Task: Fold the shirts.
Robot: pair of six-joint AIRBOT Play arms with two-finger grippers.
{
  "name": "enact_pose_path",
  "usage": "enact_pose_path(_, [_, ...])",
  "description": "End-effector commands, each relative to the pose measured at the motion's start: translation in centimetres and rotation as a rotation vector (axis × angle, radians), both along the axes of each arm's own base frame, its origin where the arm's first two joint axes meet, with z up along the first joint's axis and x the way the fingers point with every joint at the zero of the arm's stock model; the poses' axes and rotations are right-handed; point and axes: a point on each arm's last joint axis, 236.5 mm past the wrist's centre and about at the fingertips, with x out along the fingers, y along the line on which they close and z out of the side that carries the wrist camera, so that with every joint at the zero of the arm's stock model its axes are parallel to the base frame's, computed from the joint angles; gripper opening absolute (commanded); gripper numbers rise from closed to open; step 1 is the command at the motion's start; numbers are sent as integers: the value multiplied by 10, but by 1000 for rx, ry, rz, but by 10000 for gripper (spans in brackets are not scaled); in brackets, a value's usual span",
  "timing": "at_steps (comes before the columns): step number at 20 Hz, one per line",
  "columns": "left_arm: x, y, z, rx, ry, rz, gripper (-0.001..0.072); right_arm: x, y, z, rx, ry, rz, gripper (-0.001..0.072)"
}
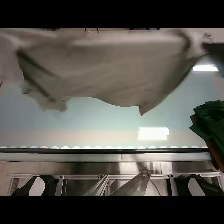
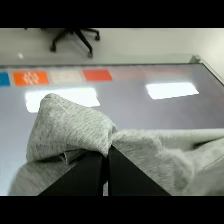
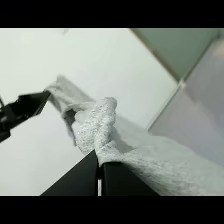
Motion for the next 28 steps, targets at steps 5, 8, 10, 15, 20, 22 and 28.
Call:
enact_pose_path(5, [-56, -45, 42, 271, -78, -58, 19, -61, 1, 61, -33, -220, -102, 13])
enact_pose_path(8, [-26, -38, 3, 306, 67, -85, 19, -25, 0, 9, -163, -54, -130, 13])
enact_pose_path(10, [0, -32, -25, 299, 156, -98, 19, 0, -7, -25, -216, 44, -159, 13])
enact_pose_path(15, [91, -17, -152, 224, 488, -182, 18, 91, -33, -144, -243, 343, -236, 13])
enact_pose_path(20, [194, -6, -295, 99, 744, -232, 19, 194, -53, -301, -248, 584, -329, 13])
enact_pose_path(22, [225, -12, -349, 51, 816, -265, 16, 229, -62, -339, -145, 632, -349, 14])
enact_pose_path(28, [254, 13, -390, -55, 865, -199, 718, 242, -82, -307, -70, 495, -236, 366])
